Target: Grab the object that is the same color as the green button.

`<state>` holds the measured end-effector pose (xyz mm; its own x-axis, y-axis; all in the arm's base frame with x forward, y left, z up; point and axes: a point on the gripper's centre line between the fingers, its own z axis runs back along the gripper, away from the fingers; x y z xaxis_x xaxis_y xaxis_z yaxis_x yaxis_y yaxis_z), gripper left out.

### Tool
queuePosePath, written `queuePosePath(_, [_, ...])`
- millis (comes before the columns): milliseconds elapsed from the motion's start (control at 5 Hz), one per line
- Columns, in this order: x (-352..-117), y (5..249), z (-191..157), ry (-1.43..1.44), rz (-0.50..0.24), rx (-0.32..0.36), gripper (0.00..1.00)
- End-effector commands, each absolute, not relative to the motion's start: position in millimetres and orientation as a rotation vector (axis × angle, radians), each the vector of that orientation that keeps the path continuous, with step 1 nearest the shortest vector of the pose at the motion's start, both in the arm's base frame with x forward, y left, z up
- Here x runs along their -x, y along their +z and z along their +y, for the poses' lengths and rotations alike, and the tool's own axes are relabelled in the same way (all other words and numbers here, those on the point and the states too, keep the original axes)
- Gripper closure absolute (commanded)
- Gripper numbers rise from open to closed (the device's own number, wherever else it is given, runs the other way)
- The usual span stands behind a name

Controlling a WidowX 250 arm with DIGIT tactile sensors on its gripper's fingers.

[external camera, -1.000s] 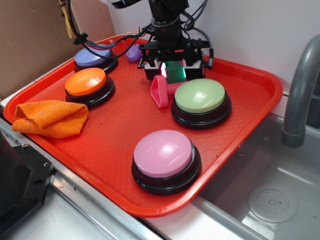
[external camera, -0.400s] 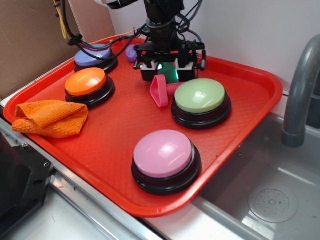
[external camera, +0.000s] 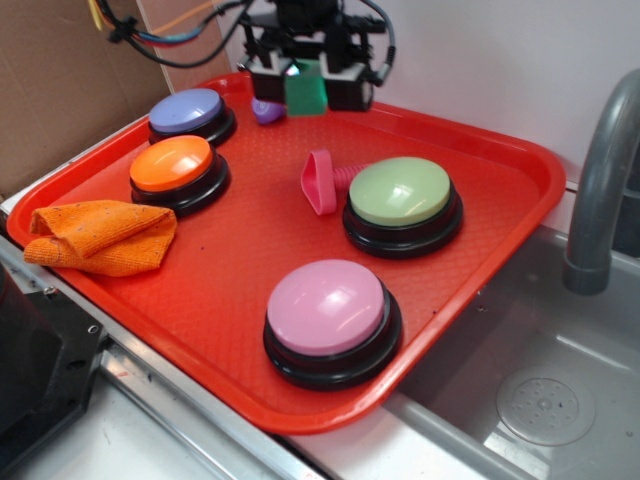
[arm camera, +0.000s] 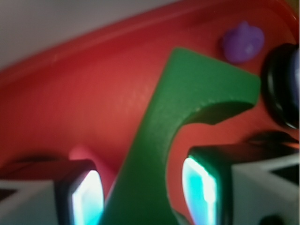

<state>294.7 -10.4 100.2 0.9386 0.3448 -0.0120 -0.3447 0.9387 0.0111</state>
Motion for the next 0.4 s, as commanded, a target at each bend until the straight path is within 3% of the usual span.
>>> queuePosePath(0, [-237,155,-1,0.178,-0.028,0.147,1.00])
queuePosePath(200, [-216,155,-3,0.174,-0.016,0.152,1.00])
